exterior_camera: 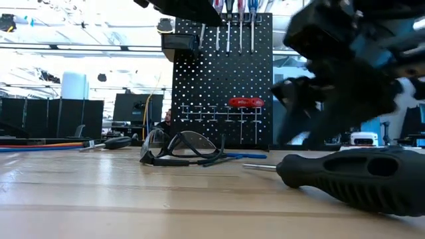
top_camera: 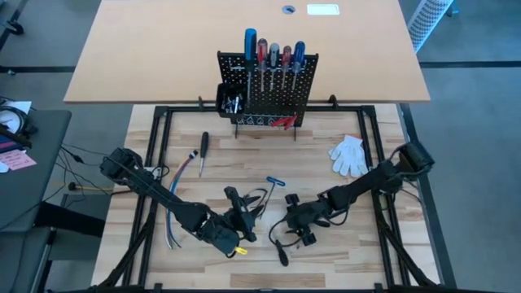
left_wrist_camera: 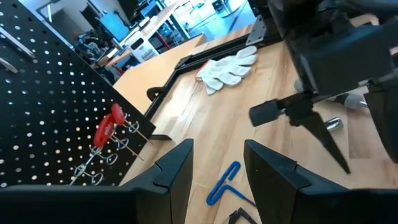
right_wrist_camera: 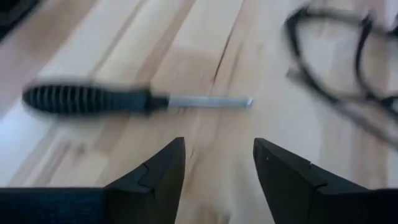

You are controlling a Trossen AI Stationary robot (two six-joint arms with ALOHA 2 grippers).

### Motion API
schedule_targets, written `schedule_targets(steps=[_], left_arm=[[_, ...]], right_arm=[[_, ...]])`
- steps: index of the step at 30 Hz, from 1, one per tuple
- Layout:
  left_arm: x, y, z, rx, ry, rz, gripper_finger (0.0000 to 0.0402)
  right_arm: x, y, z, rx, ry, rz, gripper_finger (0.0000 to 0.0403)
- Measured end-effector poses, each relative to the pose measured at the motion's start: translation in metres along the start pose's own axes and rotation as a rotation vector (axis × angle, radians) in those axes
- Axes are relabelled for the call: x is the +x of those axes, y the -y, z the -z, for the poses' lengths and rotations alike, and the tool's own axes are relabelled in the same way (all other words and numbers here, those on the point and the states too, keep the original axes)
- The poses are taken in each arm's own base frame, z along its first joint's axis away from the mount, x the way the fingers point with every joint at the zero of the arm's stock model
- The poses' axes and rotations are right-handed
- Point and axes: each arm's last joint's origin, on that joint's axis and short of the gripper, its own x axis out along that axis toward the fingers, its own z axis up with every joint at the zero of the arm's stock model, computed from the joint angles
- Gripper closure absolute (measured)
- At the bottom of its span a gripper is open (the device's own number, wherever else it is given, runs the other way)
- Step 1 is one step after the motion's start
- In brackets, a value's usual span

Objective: Hang tools onto peg board
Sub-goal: Put the silver socket into the black bin on the black pegboard

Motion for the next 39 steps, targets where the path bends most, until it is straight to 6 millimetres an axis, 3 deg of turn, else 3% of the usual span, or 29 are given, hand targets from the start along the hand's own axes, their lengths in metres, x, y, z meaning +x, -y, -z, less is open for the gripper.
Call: schedule_targets(steps=[7,12,16,20,28,39], left_arm=[[0.0,0.0,0.002,0.013,-0.013,0.0,0.0263],[0.0,0.0,0.003,0.01,-0.015,0.0,0.0263],[0.0,0.0,0.003,0.009,-0.015,0.0,0.0263],[0.001,0.0,0.003,0.002,-0.017,-0.002,0.0263],[0.001,0.0,0.003,0.005,-0.019,-0.002,0.0263],[0.001,-0.001,0.004,0.007,-0.025,-0.003,0.0263]], right_arm=[[-0.03,0.003,0.008,0.051,-0.155,0.094,0.0213],[-0.054,0.004,0.026,0.178,-0.158,0.154,0.0217],[-0.057,0.002,0.054,0.305,-0.157,0.198,0.0217],[-0.052,-0.002,0.069,0.384,-0.148,0.2,0.0217],[-0.044,-0.003,0.072,0.363,-0.161,0.245,0.0221],[-0.076,-0.003,0.061,0.371,-0.19,0.301,0.0244]])
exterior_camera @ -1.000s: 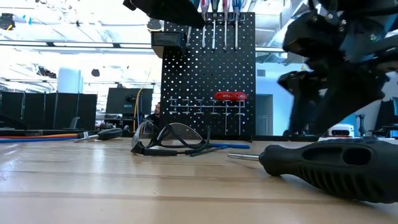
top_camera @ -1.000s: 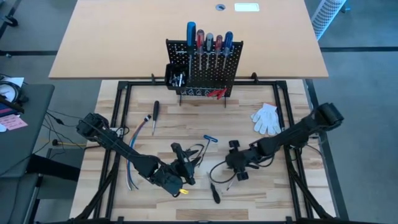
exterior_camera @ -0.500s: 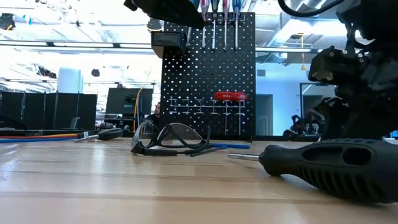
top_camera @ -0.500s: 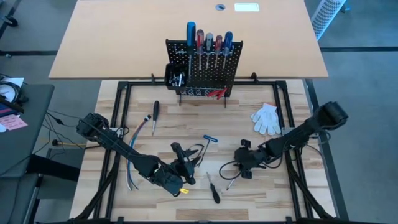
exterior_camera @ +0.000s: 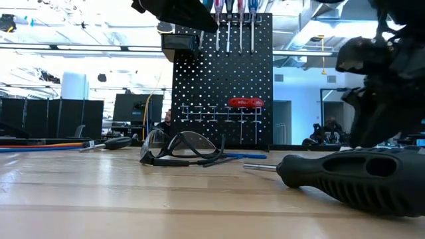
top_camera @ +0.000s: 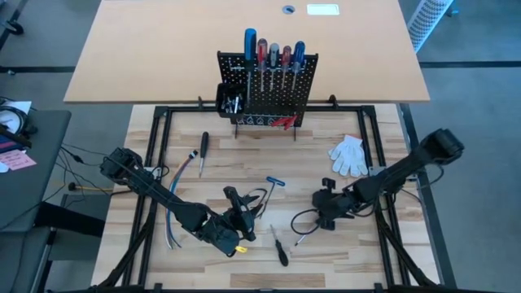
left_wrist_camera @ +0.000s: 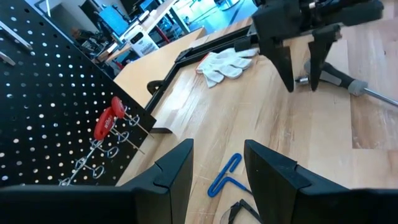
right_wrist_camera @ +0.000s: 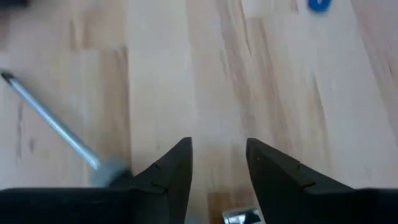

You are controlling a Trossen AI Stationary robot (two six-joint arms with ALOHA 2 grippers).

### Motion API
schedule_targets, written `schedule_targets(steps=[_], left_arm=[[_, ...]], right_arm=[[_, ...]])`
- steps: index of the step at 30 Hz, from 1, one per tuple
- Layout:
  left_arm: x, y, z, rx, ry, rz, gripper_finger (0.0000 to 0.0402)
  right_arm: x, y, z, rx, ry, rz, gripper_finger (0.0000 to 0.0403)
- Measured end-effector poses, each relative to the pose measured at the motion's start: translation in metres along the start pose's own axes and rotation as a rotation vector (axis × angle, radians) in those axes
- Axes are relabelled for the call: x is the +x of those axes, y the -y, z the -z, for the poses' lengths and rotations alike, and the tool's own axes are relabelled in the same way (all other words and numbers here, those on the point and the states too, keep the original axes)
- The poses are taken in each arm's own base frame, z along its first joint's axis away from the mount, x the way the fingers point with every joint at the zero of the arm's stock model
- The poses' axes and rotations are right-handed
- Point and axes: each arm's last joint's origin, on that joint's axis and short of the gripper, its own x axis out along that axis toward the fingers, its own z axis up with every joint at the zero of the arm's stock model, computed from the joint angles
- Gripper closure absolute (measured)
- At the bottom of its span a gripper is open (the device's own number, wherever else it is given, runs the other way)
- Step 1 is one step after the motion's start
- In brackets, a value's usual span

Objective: Hang tools onto peg board
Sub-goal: Put the silver socket into the black bin on the black pegboard

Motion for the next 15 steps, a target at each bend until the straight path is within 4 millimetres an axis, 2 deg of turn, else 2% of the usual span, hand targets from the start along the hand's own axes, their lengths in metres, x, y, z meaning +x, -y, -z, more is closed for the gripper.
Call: schedule_targets(steps=[8,15], left_arm=[[0.0,0.0,0.0,0.0,0.0,0.0,0.0263],[0.0,0.0,0.0,0.0,0.0,0.0,0.0263]], right_arm=[[-0.012,0.011,0.011,0.078,-0.103,0.066,0.0246],[-0.031,0.023,0.017,0.141,-0.152,0.11,0.0246]])
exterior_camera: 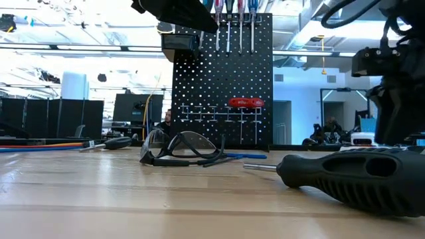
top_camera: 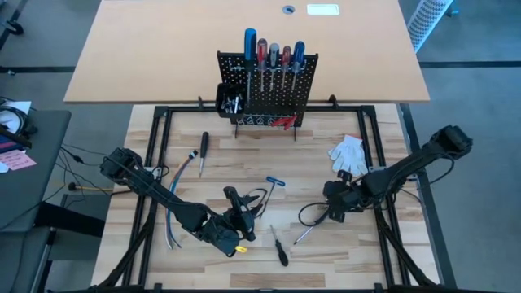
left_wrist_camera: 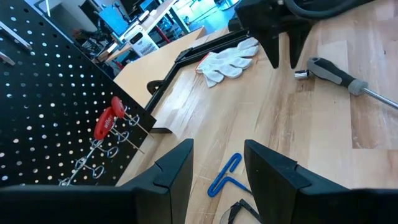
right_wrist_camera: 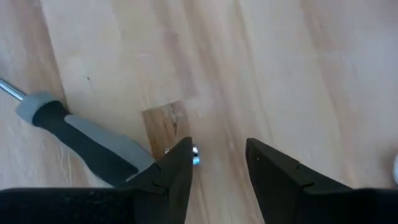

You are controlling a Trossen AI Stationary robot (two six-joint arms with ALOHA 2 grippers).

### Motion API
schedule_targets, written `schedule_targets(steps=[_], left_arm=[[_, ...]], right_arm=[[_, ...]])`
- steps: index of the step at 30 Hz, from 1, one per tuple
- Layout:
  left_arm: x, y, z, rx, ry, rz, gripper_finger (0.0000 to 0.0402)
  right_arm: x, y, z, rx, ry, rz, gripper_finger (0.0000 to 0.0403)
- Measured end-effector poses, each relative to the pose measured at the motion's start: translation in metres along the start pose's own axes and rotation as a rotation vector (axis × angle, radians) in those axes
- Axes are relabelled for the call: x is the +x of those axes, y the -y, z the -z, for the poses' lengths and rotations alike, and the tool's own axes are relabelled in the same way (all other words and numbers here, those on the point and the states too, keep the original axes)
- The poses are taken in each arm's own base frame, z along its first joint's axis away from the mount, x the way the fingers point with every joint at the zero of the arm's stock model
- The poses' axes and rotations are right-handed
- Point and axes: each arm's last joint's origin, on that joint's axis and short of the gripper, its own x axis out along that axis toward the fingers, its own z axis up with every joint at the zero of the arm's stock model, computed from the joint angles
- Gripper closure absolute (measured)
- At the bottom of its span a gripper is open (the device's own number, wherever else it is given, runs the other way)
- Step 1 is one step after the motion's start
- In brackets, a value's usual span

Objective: Hang tools onto peg board
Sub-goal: Put the silver socket into the black bin on the black pegboard

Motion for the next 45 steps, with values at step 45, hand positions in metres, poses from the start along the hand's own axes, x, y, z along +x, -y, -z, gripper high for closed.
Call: schedule_targets(steps=[45], left_arm=[[0.001,-0.001,0.002,-0.007,-0.011,-0.003,0.0263]], right_arm=[[0.038,0.012,-0.013,0.296,-0.195,-0.025,0.0307]])
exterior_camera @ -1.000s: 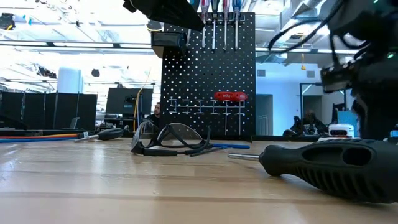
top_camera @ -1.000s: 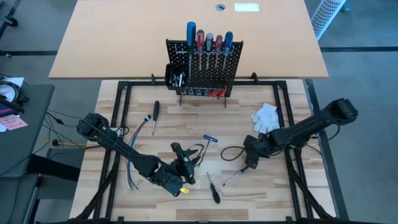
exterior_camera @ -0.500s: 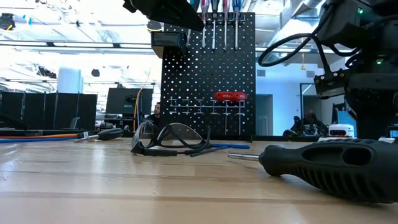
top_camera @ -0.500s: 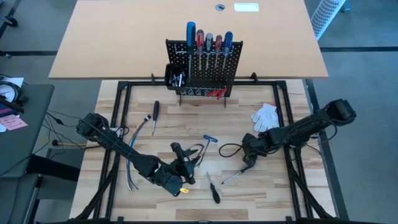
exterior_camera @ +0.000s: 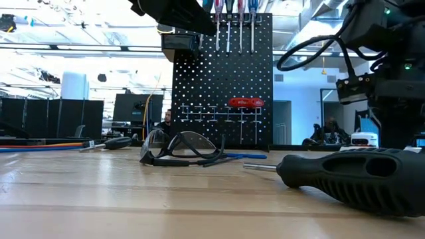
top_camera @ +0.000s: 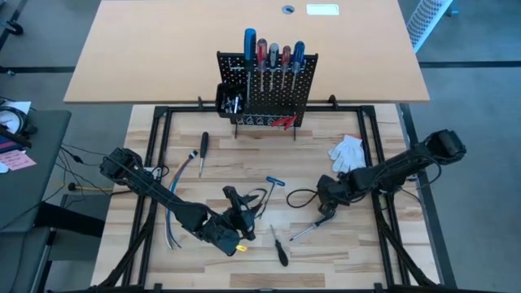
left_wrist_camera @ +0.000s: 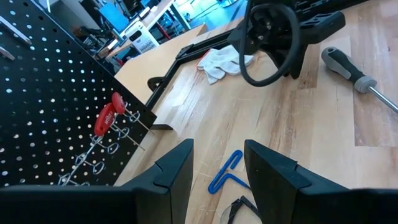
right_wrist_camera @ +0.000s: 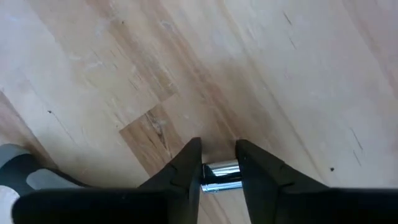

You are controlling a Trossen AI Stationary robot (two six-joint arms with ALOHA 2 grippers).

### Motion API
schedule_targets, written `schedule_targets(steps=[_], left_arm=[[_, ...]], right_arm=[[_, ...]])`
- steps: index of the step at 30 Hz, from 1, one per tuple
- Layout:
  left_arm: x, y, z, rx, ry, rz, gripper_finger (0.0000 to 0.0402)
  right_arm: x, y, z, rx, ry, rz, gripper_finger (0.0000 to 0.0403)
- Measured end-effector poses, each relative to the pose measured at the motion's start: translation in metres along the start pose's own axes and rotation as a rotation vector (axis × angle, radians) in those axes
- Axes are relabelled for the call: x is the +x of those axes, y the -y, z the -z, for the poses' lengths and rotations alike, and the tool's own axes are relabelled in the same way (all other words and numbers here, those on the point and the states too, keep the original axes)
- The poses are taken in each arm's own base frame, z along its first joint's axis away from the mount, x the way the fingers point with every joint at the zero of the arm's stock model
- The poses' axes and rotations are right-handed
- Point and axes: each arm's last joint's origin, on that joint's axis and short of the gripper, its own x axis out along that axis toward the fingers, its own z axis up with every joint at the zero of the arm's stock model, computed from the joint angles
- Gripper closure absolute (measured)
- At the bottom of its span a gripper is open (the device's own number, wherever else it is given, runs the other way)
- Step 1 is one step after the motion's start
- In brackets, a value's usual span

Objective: Hang tools onto peg board
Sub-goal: Put the silver socket into the black bin on the black pegboard

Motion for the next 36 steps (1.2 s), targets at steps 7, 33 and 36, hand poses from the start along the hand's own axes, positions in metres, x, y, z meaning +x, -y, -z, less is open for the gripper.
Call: schedule_targets(steps=[7,33,36], left_arm=[[0.0,0.0,0.0,-0.001,0.0,0.0,0.0263],[0.014,0.004,0.003,0.243,0.263,0.328,0.0263],[0.009,0.006,-0.004,0.361,0.376,0.354,0.0263]], right_arm=[[-0.001,-0.011,-0.016,-0.072,0.233,-0.054,0.0307],[-0.043,-0.075,-0.069,-0.416,1.001,-0.831,0.0308],[-0.051,-0.079,-0.067,-0.426,1.043,-0.918,0.0308]])
